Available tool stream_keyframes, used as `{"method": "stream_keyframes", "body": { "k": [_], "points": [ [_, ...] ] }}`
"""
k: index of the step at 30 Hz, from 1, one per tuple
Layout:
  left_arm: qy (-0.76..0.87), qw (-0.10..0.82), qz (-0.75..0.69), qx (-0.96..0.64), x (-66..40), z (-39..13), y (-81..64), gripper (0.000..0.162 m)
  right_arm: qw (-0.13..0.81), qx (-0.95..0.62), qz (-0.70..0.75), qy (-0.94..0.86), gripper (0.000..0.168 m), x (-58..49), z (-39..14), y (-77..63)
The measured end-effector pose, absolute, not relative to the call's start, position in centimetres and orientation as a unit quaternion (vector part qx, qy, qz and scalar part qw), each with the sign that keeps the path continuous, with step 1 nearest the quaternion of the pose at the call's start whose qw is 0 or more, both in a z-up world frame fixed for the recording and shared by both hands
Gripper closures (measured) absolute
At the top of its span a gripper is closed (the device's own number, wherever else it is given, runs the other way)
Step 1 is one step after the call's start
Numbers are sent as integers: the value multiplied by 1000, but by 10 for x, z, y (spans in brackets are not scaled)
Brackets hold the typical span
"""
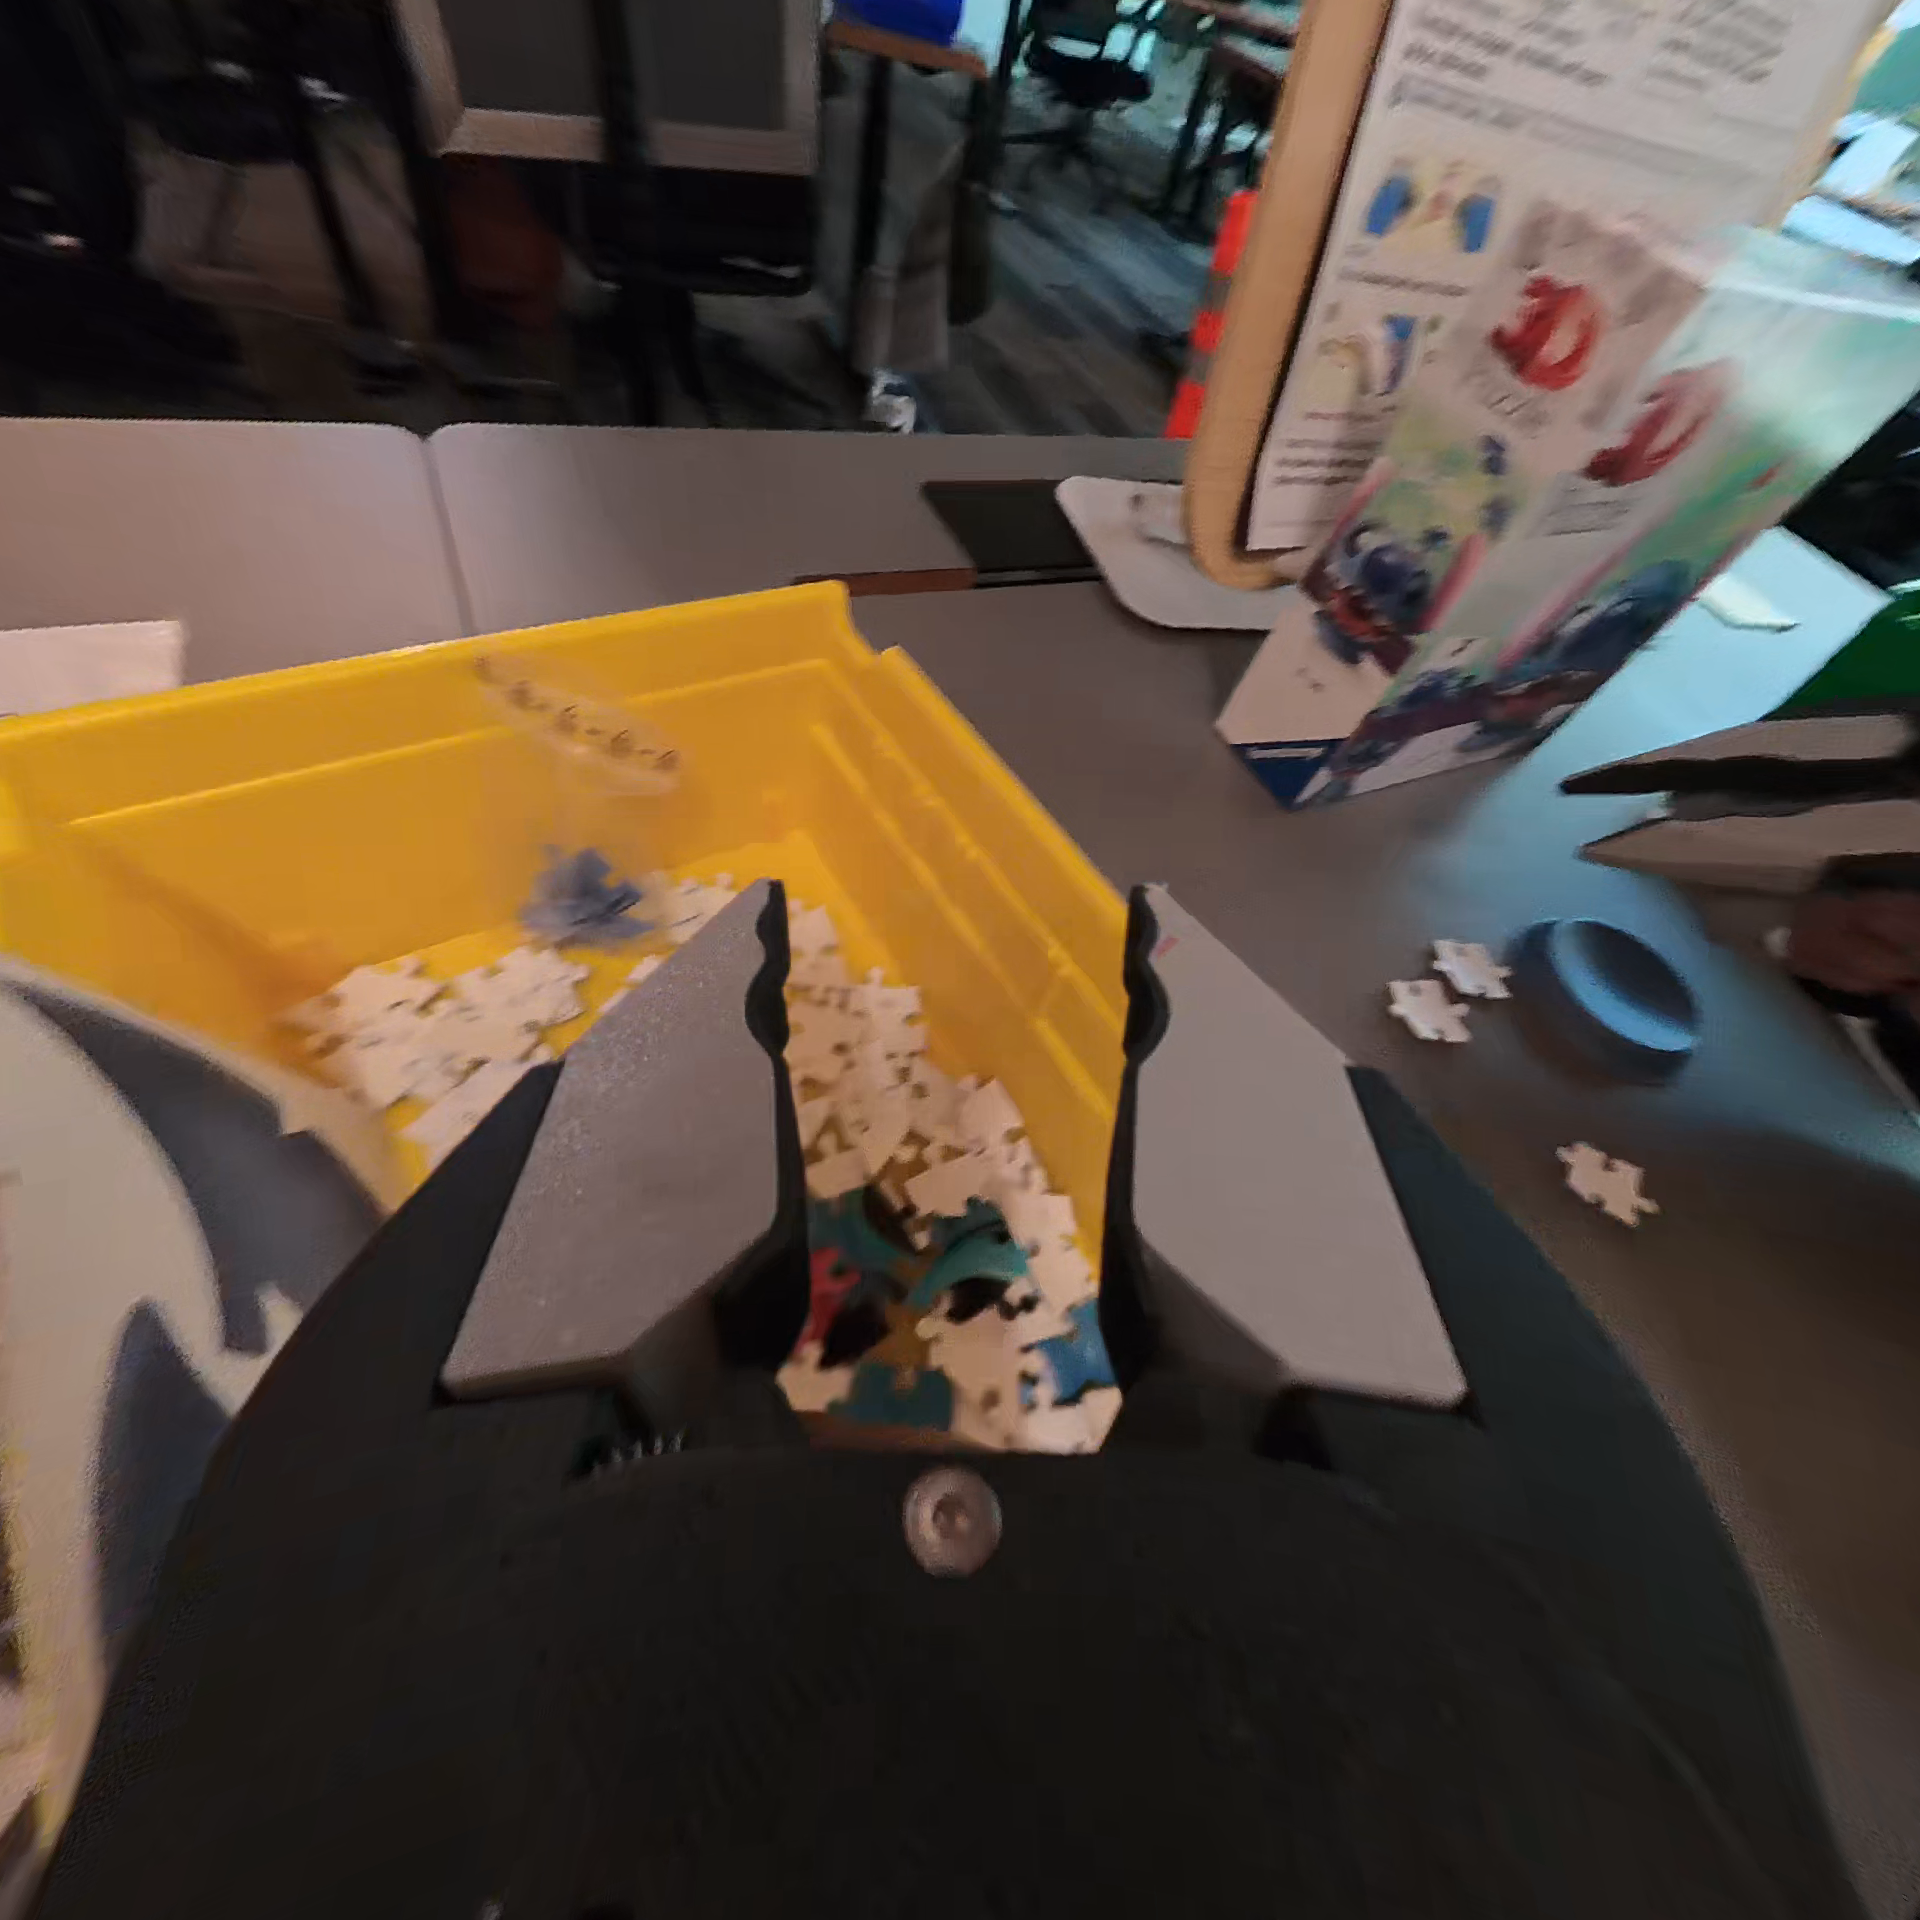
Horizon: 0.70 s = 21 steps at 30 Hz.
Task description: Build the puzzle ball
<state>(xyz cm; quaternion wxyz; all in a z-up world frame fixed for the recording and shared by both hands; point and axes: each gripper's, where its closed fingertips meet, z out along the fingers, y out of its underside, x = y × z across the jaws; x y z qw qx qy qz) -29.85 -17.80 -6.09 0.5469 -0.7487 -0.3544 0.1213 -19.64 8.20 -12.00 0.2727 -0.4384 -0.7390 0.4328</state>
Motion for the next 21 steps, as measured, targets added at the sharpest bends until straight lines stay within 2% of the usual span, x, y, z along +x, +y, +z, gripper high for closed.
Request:
{"method": "stream_keyframes", "body": {
  "k": [1, 3, 10, 18, 21],
  "points": [
    [-361, 528, 136, -757, -301, -66, -187, 94, 275, -436, 436, -738, 138, -197, -119, 81],
    [-366, 494, 159, -773, -304, -73, -201, 91, 281, -432, 438, -737, 138, -197, -116, 81],
    [-319, 348, 176, -864, -300, -96, -230, 101, 287, -428, 437, -737, 138, -196, -114, 81],
    [-228, 215, 23, -949, -262, -149, -232, 108, 287, -425, 439, -738, 138, -193, -111, 79],
    [-200, 156, 23, -967, -251, -161, -236, 109, 287, -424, 441, -737, 138, -192, -110, 78]
  ]
}}
